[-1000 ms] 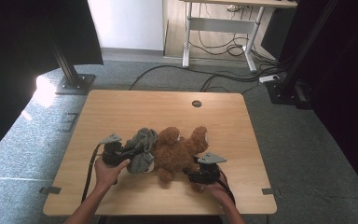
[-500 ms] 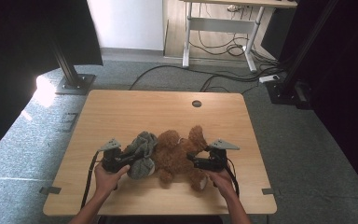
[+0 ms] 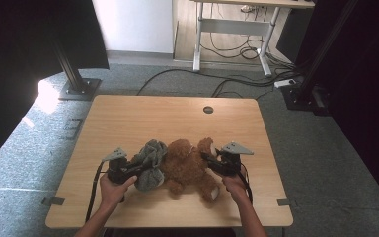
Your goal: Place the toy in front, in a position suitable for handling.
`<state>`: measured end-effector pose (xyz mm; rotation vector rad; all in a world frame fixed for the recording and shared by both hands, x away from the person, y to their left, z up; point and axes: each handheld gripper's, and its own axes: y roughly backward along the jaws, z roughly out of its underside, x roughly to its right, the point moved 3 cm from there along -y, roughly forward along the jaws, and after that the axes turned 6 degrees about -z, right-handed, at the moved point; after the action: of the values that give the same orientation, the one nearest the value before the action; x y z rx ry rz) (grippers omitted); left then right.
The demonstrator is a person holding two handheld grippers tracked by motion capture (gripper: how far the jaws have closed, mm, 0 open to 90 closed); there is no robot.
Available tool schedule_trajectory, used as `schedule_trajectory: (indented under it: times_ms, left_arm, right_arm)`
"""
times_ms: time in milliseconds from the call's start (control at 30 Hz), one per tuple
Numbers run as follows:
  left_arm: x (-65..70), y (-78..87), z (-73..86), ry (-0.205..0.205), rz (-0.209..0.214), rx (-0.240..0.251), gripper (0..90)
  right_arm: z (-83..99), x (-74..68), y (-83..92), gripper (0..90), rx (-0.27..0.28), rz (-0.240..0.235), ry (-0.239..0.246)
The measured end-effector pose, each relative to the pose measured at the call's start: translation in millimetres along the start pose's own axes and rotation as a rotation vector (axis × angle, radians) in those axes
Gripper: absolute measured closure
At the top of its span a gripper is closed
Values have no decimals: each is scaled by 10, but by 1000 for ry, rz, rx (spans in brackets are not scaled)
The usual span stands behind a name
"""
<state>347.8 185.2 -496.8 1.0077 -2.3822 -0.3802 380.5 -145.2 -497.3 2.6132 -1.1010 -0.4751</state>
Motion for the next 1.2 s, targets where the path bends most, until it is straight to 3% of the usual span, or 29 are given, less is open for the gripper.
schedule_trajectory:
  times_ms: [167,333,533,600,667,733,833,1000,1100,1200]
  left_arm:
    - [183,39,-212,-29,29,22,746]
    - [576,-84,-513,-108,88,36,743]
    - [965,-584,-710,-187,112,-57,739]
    - [1041,-738,-716,-200,121,-90,737]
    - [1095,-891,-700,-218,104,-132,734]
    - [1091,-1003,-668,-216,86,-169,732]
    - [990,-1044,-624,-193,58,-194,734]
    - [765,-957,-589,-152,20,-200,736]
    - [596,-854,-570,-141,-27,-202,736]
    - [418,-740,-538,-111,-48,-200,737]
  right_arm:
    - [88,-5,72,607,34,12,34]
    - [141,9,68,609,46,5,20]
    - [159,10,71,608,59,11,29]
    - [159,3,68,609,61,18,39]
    - [160,-2,68,609,62,22,55]
    - [160,-11,74,610,65,27,72]
    - [165,-18,86,615,73,33,99]
    - [176,-20,99,616,90,30,119]
    - [189,-15,107,616,91,35,117]
    - [205,-8,119,616,92,34,116]
